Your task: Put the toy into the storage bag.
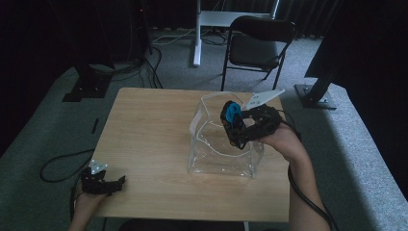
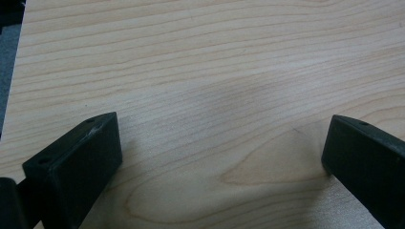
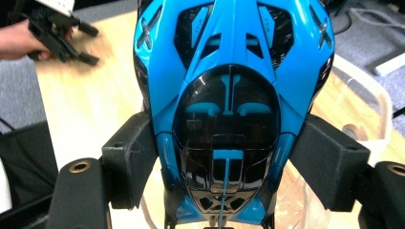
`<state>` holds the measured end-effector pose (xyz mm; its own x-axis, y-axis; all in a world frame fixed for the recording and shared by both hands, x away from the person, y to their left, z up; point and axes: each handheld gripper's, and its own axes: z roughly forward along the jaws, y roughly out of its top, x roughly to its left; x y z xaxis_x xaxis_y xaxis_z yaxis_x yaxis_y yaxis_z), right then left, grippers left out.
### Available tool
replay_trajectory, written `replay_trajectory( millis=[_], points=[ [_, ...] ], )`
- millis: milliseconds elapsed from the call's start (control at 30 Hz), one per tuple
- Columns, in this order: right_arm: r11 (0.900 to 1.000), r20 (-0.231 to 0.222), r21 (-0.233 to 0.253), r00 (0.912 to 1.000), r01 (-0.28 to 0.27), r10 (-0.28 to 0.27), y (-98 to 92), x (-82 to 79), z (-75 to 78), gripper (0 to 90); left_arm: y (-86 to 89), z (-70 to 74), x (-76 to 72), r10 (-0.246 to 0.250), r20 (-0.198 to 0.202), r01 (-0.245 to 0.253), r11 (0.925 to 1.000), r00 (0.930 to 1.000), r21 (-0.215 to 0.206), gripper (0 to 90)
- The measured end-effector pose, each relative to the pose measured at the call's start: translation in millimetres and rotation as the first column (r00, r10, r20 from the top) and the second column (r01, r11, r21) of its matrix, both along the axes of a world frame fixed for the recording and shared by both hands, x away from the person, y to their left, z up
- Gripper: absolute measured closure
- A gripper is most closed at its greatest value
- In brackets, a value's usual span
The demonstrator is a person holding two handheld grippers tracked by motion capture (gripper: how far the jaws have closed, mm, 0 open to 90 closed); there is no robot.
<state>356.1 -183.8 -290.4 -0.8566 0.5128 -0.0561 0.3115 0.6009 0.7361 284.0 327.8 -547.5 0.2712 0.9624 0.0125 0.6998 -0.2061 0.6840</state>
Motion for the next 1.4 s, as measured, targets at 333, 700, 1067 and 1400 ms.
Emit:
replay_trajectory(
  millis=[333,700,1067,1400],
  points=[
    [0.996,-0.06,-0.078,0.9979,-0.03,0.026,15.8,21.3,-15.4,26.3,0.0,-0.1,0.0,0.0,0.001,0.0,1.0,1.0,0.0,0.3],
    [0.977,-0.115,-0.201,0.9922,-0.071,0.048,32.3,34.7,-36.0,26.3,0.0,-0.1,0.0,0.0,0.001,0.0,1.0,1.0,0.0,0.3],
    [0.947,-0.147,-0.307,0.9881,-0.088,0.044,43.1,42.6,-47.8,26.3,-0.1,-0.1,0.0,0.0,0.001,0.0,1.0,1.0,0.0,0.3],
    [0.907,-0.175,-0.403,0.983,-0.124,0.057,54.5,47.4,-61.6,26.3,-0.1,-0.1,0.0,0.0,0.001,0.0,1.0,1.0,0.0,0.3]
  ],
)
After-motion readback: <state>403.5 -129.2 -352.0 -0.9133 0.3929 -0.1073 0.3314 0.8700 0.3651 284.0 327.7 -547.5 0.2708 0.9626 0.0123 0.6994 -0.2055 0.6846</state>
